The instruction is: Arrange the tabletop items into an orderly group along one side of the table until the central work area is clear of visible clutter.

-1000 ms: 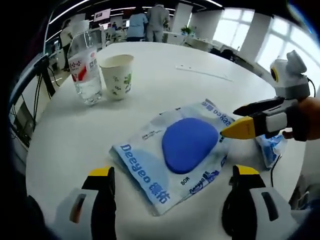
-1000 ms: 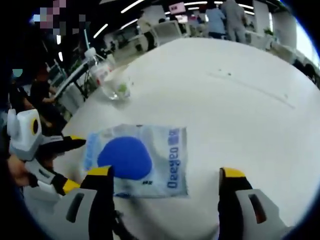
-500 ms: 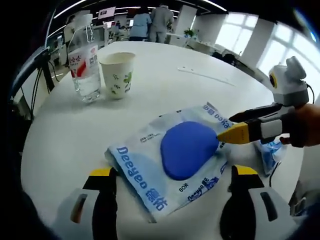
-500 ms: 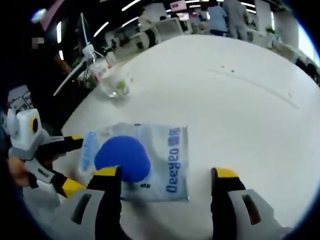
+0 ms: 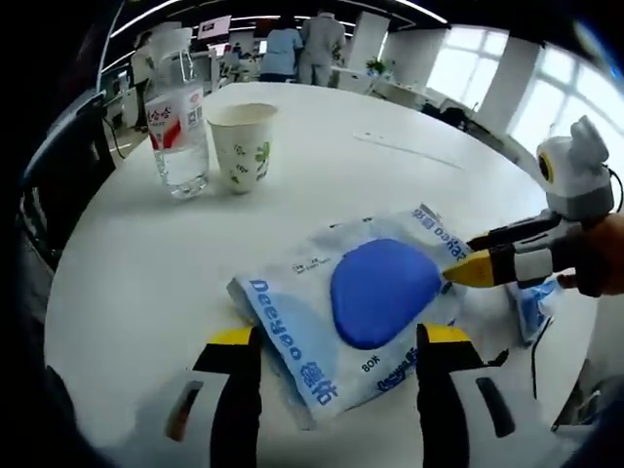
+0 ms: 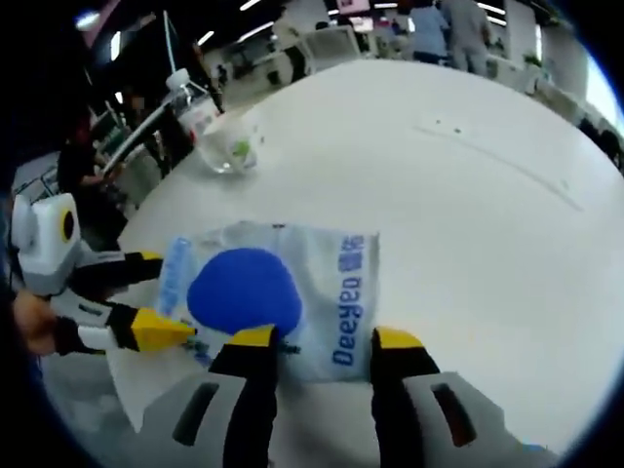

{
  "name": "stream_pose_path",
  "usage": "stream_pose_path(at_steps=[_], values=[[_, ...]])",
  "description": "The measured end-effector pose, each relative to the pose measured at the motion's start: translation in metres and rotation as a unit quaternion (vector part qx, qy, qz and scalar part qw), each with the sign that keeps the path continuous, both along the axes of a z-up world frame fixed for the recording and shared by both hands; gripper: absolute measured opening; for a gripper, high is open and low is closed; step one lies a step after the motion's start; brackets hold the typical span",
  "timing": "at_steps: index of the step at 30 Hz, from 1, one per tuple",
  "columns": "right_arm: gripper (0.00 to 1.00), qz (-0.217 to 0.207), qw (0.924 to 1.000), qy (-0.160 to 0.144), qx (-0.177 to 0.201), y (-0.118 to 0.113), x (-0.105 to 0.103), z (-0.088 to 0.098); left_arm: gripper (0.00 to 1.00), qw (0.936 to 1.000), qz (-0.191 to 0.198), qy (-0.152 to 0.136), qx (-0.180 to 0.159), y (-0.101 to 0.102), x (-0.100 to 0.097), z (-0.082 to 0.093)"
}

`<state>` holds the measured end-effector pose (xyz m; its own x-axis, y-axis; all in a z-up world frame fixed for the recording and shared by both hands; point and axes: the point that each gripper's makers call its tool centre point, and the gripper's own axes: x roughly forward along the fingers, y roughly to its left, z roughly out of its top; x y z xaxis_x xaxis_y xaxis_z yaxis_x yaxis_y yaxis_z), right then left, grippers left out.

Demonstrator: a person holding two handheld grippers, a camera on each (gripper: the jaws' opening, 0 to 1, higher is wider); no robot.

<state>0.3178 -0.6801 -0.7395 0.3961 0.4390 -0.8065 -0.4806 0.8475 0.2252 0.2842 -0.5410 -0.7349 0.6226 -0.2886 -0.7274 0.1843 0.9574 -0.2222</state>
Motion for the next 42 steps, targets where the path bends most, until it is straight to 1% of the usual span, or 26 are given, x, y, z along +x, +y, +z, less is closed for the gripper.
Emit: stream_pose_path(at_steps=[2, 4, 7, 12, 17, 18, 19, 20, 22, 27, 30, 33, 35, 42], values=[[0.22, -0.003, 1.0, -0.002, -0.004, -0.003, -0.002, 0.001, 0.51, 0.9999, 0.007, 0.004, 0.008, 0.005, -0.004, -0.004], [0.18, -0.01, 0.9999, 0.001, -0.003, -0.004, -0.005, 0.001, 0.43, 0.9998, 0.012, -0.001, 0.016, 0.01, -0.004, -0.003], [0.12, -0.019, 0.9998, 0.002, -0.003, -0.007, -0.007, 0.001, 0.37, 0.9997, 0.022, -0.004, 0.013, 0.014, -0.003, -0.002], [0.08, -0.026, 0.9996, 0.007, -0.002, -0.007, -0.01, 0.0, 0.33, 0.9995, 0.03, -0.004, 0.01, 0.016, -0.001, -0.003], [0.05, -0.026, 0.9996, 0.009, -0.003, -0.008, -0.012, -0.001, 0.26, 0.9992, 0.038, -0.007, 0.012, 0.021, -0.001, -0.002], [0.05, -0.029, 0.9995, 0.01, 0.0, -0.007, -0.012, -0.001, 0.21, 0.999, 0.043, -0.008, 0.012, 0.023, 0.0, -0.002], [0.04, -0.031, 0.9995, 0.011, 0.001, -0.008, -0.012, -0.001, 0.16, 0.9982, 0.053, -0.005, 0.029, 0.031, -0.001, -0.004], [0.04, -0.031, 0.9995, 0.012, 0.001, -0.008, -0.012, -0.001, 0.12, 0.9978, 0.057, -0.005, 0.035, 0.034, -0.002, -0.004], [0.04, -0.03, 0.9995, 0.013, 0.003, -0.006, -0.013, -0.001, 0.12, 0.998, 0.06, -0.003, 0.023, 0.035, -0.003, -0.006], [0.02, -0.032, 0.9994, 0.013, 0.005, -0.003, -0.015, 0.0, 0.11, 0.9977, 0.065, -0.004, 0.019, 0.036, -0.004, -0.006], [0.0, -0.039, 0.9991, 0.015, 0.01, -0.003, -0.016, 0.002, 0.09, 0.9974, 0.07, -0.003, 0.013, 0.037, -0.005, -0.004], [0.0, -0.036, 0.9992, 0.015, 0.011, -0.001, -0.019, 0.002, 0.07, 0.9972, 0.074, 0.004, 0.009, 0.037, -0.007, -0.004], [0.0, -0.035, 0.9993, 0.012, 0.01, -0.002, -0.021, 0.002, 0.06, 0.9969, 0.079, 0.007, 0.0, 0.037, -0.008, -0.003], [0.0, -0.034, 0.9991, 0.015, 0.019, 0.0, -0.029, 0.003, 0.04, 0.997, 0.077, 0.012, 0.0, 0.038, -0.01, -0.002]])
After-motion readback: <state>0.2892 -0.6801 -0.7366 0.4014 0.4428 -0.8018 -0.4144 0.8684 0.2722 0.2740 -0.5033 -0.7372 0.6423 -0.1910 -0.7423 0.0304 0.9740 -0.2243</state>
